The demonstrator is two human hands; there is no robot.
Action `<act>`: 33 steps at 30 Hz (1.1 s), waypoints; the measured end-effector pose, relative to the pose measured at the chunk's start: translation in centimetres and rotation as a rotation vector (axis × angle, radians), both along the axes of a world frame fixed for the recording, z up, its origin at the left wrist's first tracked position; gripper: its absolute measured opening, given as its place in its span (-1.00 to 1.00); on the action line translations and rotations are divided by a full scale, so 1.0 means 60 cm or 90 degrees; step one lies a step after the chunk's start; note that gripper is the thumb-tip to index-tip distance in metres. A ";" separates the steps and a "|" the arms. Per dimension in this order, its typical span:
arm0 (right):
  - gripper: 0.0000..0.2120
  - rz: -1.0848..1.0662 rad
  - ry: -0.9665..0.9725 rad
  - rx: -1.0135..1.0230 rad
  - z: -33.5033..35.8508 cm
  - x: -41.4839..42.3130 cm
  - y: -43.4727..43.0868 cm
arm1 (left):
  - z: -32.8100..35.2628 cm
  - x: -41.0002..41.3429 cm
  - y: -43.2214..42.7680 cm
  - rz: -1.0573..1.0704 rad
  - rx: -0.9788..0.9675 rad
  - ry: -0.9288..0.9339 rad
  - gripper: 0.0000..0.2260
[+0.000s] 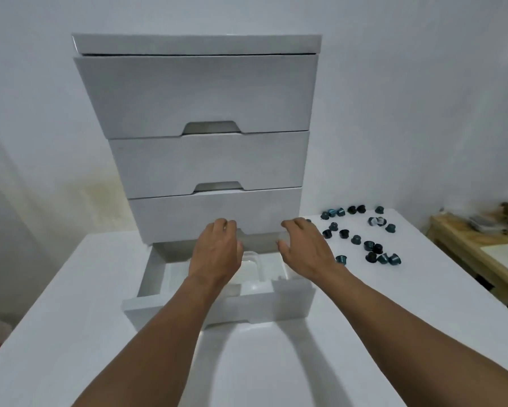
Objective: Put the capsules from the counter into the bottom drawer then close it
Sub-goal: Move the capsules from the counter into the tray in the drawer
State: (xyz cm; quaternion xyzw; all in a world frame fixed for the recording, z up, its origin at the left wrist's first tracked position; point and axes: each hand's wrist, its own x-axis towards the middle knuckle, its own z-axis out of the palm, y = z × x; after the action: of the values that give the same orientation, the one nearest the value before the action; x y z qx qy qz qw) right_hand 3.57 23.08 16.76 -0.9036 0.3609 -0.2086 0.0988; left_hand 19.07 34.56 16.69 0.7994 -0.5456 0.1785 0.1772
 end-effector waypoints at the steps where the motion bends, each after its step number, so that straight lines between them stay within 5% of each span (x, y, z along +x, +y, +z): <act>1: -0.58 -0.009 0.000 -0.005 0.008 -0.019 0.006 | 0.007 -0.015 0.003 -0.008 0.003 0.000 -0.76; 18: -0.66 -0.145 -0.021 0.018 0.048 -0.309 -0.075 | 0.054 -0.295 -0.140 -0.155 -0.013 0.024 -0.74; 33: -0.65 -0.098 0.041 0.073 -0.008 -0.438 -0.331 | -0.022 -0.452 -0.366 -0.082 0.054 0.111 -0.71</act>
State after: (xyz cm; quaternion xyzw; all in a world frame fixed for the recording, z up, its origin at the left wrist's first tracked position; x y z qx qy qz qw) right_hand -22.69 3.25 16.27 -0.8724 0.4433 -0.1658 0.1225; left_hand -8.05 12.62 15.36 0.7816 -0.5858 0.0736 0.2013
